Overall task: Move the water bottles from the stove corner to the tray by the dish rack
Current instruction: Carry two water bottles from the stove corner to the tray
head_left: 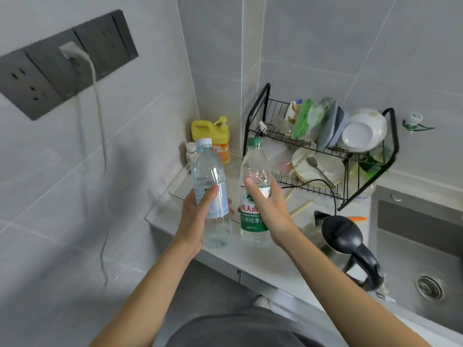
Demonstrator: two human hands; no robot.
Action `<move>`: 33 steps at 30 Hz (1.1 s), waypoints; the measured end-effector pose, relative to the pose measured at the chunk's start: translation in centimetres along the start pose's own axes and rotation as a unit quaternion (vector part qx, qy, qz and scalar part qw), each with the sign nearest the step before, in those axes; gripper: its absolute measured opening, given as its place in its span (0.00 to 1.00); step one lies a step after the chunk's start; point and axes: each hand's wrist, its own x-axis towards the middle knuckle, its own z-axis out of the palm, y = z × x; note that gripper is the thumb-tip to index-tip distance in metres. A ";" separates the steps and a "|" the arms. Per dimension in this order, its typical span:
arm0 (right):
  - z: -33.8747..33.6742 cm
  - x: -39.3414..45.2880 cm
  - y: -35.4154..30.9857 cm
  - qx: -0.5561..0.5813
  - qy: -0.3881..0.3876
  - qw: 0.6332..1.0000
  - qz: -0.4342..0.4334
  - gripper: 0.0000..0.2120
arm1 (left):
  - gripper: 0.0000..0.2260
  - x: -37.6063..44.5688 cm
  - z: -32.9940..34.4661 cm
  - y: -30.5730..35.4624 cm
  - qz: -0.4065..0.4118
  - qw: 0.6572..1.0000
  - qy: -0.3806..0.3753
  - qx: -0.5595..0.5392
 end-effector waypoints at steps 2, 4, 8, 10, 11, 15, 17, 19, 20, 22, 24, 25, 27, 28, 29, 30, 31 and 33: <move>-0.4 2.3 -0.1 0.002 0.012 1.000 0.021 0.38 | 0.22 2.8 0.4 0.0 0.007 1.000 -0.004 0.015; -0.7 4.2 -0.2 0.008 0.020 1.000 0.015 0.29 | 0.23 5.5 0.6 -0.3 0.017 0.999 -0.006 0.034; -1.1 7.1 -0.5 0.011 0.051 0.999 0.004 0.14 | 0.24 10.1 1.1 -0.1 0.041 0.994 -0.021 0.095; -1.2 8.4 -0.4 0.007 0.064 0.998 0.003 0.15 | 0.17 12.3 1.3 0.0 0.047 0.992 -0.031 0.117; -1.3 8.9 -0.4 0.001 0.067 0.998 0.002 0.16 | 0.14 13.5 1.3 0.0 0.047 0.991 -0.037 0.121; -1.4 11.4 0.4 -0.089 0.104 0.991 -0.012 0.17 | 0.13 17.6 0.6 -1.4 0.055 0.981 -0.061 0.176; -1.5 12.6 1.6 -0.144 0.129 0.981 -0.025 0.19 | 0.16 19.3 0.3 -2.3 0.047 0.972 -0.067 0.219; -1.6 13.6 2.7 -0.209 0.144 0.966 -0.042 0.22 | 0.21 20.7 0.0 -3.5 0.032 0.961 -0.066 0.265; -1.6 13.9 3.3 -0.234 0.151 0.960 -0.044 0.24 | 0.25 21.3 -0.1 -4.2 0.023 0.955 -0.068 0.287; -1.8 14.3 4.2 -0.266 0.164 0.949 -0.040 0.28 | 0.30 22.4 -0.1 -5.3 0.007 0.943 -0.076 0.324; -2.1 14.7 5.2 -0.299 0.165 0.940 -0.024 0.30 | 0.33 23.2 0.4 -6.2 -0.012 0.926 -0.085 0.366; -2.3 15.0 5.8 -0.328 0.162 0.931 -0.015 0.31 | 0.32 23.3 0.8 -6.3 -0.019 0.916 -0.093 0.389; -2.5 15.6 6.8 -0.413 0.159 0.897 0.004 0.32 | 0.29 23.4 1.6 -6.4 -0.025 0.899 -0.108 0.424; -2.6 15.8 7.1 -0.454 0.158 0.877 0.008 0.32 | 0.28 23.6 2.0 -6.4 -0.033 0.890 -0.115 0.439; -2.6 16.0 7.3 -0.487 0.158 0.859 0.006 0.32 | 0.29 23.8 2.3 -6.6 -0.044 0.881 -0.121 0.455; -2.7 16.1 7.4 -0.511 0.156 0.845 0.002 0.32 | 0.30 24.1 2.5 -6.7 -0.054 0.874 -0.128 0.467; -2.7 16.2 7.5 -0.527 0.153 0.836 -0.001 0.32 | 0.32 24.5 2.6 -7.1 -0.060 0.869 -0.134 0.473; -2.9 16.5 7.7 -0.550 0.146 0.822 0.000 0.33 | 0.34 25.3 2.7 -7.9 -0.060 0.864 -0.143 0.480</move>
